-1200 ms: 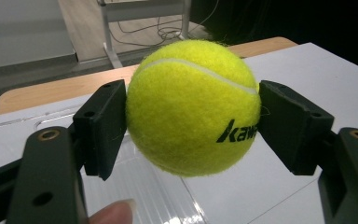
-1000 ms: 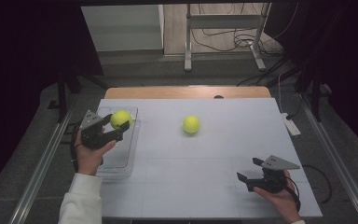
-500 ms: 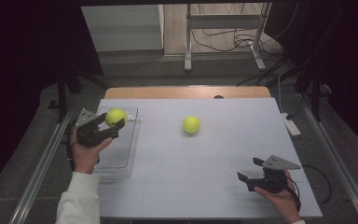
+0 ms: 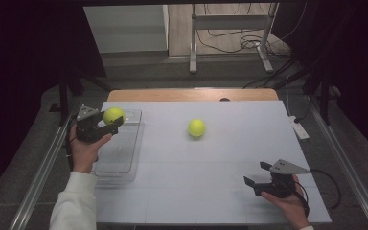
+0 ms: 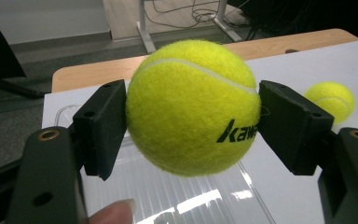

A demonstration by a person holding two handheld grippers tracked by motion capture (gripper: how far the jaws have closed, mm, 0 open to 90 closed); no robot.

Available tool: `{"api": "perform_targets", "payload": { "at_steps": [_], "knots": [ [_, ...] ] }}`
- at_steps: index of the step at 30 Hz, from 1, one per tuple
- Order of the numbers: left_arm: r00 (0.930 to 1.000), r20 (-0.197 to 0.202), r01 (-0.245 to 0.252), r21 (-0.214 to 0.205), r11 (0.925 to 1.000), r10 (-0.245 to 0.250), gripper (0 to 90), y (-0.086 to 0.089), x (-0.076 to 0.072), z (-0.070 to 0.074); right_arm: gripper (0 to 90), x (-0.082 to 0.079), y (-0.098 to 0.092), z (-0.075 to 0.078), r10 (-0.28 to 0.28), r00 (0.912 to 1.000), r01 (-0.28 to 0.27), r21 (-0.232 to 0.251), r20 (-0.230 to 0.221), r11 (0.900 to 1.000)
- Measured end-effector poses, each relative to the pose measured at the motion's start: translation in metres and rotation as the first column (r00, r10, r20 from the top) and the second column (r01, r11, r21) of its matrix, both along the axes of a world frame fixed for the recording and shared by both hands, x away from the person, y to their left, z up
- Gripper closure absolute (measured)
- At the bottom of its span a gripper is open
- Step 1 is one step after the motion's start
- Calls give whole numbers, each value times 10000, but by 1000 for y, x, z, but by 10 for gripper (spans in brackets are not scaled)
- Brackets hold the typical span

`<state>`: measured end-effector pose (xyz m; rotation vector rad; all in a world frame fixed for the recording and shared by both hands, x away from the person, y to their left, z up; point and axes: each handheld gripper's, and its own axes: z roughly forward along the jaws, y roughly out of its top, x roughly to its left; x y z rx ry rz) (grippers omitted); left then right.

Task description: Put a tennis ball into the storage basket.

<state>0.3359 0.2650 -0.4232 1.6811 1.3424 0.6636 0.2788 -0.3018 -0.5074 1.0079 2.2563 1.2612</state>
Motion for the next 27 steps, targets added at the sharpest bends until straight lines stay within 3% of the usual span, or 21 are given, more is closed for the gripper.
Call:
{"api": "perform_targets", "payload": {
  "at_steps": [16,27],
  "knots": [
    [9971,-696,-304,194,9993,317,278,5,20,-8,129,0,-1,0,-27,10000,27,-1,1,10000],
    [9929,-1088,-421,599,9973,484,278,8,30,-9,129,0,0,0,-38,10000,38,-15,-2,10000]
  ]
}}
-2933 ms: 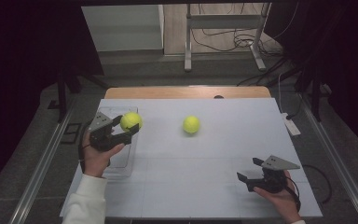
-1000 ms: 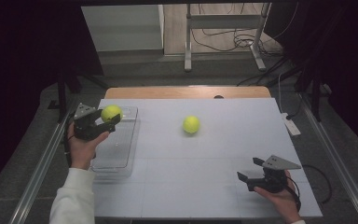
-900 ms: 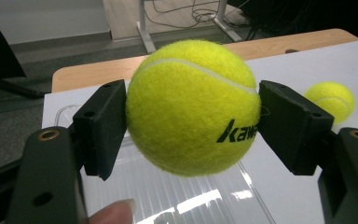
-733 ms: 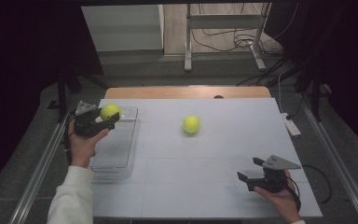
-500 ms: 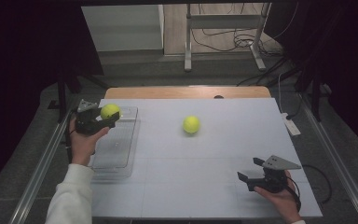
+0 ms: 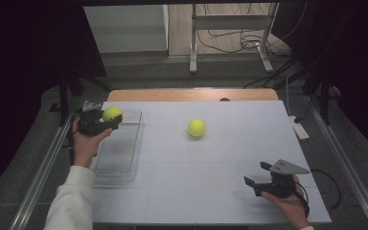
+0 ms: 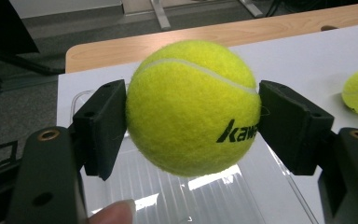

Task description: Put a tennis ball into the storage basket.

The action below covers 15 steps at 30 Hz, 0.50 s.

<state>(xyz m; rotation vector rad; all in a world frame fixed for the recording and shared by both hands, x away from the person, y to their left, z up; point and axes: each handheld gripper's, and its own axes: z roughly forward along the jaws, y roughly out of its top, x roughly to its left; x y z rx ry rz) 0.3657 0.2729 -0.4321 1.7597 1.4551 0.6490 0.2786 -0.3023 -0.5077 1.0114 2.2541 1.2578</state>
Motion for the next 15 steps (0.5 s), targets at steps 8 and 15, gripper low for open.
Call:
{"api": "perform_targets", "payload": {
  "at_steps": [8,15],
  "knots": [
    [9994,-343,-62,187,9998,68,277,1,7,-4,129,0,0,0,-16,10000,16,-30,-3,10000],
    [9974,-717,-90,275,9996,109,277,1,14,-10,129,0,0,0,-5,10000,5,-12,-11,10000]
  ]
}}
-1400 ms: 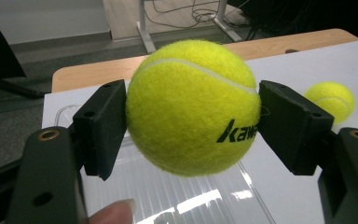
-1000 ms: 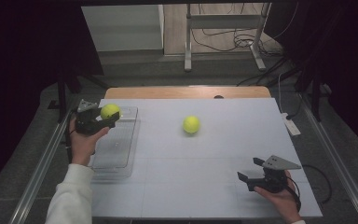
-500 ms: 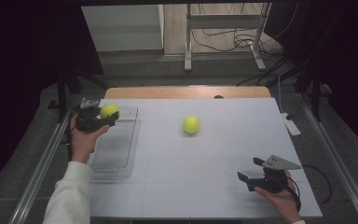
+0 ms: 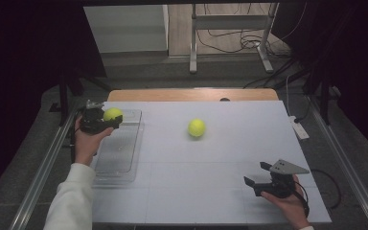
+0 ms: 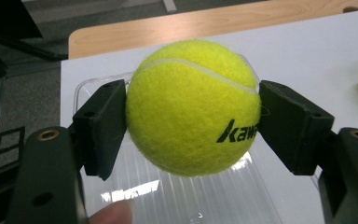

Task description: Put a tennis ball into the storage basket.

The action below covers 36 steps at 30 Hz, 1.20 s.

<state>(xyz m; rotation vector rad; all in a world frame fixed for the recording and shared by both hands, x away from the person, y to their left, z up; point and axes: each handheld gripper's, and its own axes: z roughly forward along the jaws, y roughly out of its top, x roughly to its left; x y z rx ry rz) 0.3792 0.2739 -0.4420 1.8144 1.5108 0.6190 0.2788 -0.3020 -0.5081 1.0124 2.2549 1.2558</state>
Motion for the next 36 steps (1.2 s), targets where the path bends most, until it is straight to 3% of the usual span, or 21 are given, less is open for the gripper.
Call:
{"api": "perform_targets", "payload": {
  "at_steps": [16,36],
  "knots": [
    [9970,-774,-41,99,9999,48,277,2,12,-9,129,1,-1,0,12,10000,-12,0,15,10000],
    [9863,-1650,51,465,9989,26,275,2,23,-23,130,1,-1,-1,-11,10000,11,14,-50,10000]
  ]
}}
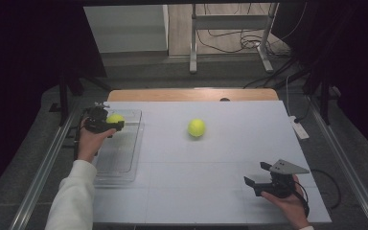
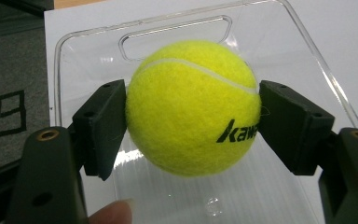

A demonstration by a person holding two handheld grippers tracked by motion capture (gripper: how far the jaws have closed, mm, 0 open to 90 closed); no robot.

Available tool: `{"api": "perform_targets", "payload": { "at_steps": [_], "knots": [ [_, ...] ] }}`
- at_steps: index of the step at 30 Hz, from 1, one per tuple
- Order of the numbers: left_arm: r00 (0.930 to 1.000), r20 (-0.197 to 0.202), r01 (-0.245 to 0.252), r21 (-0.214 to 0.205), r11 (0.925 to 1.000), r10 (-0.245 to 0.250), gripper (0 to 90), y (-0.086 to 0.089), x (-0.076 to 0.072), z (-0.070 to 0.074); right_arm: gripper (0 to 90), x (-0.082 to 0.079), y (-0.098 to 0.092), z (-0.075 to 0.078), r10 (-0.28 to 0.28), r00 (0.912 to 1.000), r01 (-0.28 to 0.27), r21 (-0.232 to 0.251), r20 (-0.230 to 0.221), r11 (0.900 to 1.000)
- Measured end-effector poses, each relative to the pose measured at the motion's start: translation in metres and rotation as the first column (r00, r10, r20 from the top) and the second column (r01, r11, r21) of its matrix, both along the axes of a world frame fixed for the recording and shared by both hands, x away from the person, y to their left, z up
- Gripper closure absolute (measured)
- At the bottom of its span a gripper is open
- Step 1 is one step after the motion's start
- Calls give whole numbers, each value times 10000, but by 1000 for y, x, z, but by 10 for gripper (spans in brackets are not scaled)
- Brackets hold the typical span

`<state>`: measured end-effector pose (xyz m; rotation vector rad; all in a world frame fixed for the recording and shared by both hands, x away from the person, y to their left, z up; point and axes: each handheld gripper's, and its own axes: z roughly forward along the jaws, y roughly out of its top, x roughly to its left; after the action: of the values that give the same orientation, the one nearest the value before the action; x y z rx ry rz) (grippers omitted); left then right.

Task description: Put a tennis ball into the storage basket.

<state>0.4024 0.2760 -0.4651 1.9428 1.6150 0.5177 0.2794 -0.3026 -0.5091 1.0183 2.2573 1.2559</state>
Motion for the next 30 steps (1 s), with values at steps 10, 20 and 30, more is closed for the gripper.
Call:
{"api": "perform_targets", "payload": {
  "at_steps": [10,20,30],
  "knots": [
    [9996,-270,16,306,9995,-8,275,0,4,-5,129,0,0,0,7,10000,-7,-13,4,10000],
    [9992,-399,48,894,9960,-13,406,-10,8,-9,129,1,0,-1,29,10000,-29,-29,-9,10000],
    [9986,-537,86,864,9962,-40,390,-12,9,-9,129,0,0,0,-34,10000,34,-36,-26,10000]
  ]
}}
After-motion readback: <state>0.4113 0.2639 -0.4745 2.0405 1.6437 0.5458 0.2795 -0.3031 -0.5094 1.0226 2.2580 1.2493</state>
